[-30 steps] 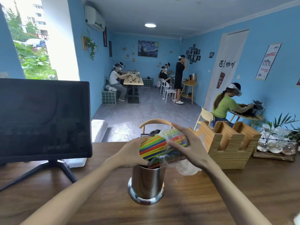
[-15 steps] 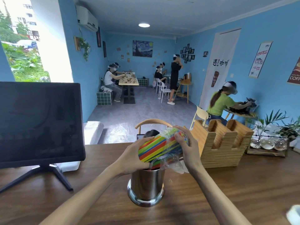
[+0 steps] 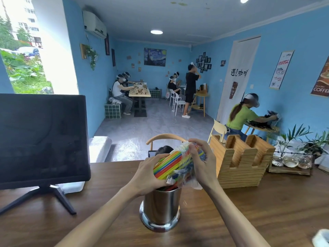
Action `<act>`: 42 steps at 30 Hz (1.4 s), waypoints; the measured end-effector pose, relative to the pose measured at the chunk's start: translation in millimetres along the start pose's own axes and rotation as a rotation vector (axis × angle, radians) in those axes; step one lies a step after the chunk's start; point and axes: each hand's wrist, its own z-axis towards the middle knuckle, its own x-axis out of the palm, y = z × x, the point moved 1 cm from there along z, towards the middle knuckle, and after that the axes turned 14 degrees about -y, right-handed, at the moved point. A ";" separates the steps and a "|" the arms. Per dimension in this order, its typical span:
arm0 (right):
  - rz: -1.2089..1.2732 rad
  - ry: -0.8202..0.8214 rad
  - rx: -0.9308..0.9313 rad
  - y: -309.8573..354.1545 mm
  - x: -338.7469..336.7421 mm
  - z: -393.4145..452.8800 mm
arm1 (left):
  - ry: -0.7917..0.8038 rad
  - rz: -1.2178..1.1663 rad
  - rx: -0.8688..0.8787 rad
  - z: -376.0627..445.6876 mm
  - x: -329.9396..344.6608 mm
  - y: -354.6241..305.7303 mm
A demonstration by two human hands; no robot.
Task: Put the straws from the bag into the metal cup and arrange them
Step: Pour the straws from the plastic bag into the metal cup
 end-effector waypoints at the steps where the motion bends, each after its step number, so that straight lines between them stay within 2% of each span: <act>1: 0.015 -0.010 0.029 -0.5 -0.5 1.3 | -0.004 -0.004 -0.007 0.5 0.9 -1.6; 9: 0.159 -0.064 0.233 4.9 3.5 11.0 | -0.016 0.015 -0.040 9.6 7.6 -6.0; 19: 0.259 -0.151 0.381 -2.1 10.4 9.0 | 0.009 -0.010 -0.072 12.8 18.6 -12.1; 22: 0.325 -0.144 0.471 -3.9 12.6 8.6 | -0.023 0.003 -0.072 13.6 20.2 -14.1; 28: 0.345 -0.132 0.530 -1.4 13.8 14.9 | -0.010 0.052 -0.116 22.6 20.9 -15.5; 34: 0.358 -0.050 0.591 -0.5 12.9 28.4 | -0.005 -0.042 -0.237 24.3 27.7 -20.4; 42: 0.417 -0.003 0.581 -5.4 16.8 18.4 | -0.104 -0.085 -0.168 12.5 34.3 -23.9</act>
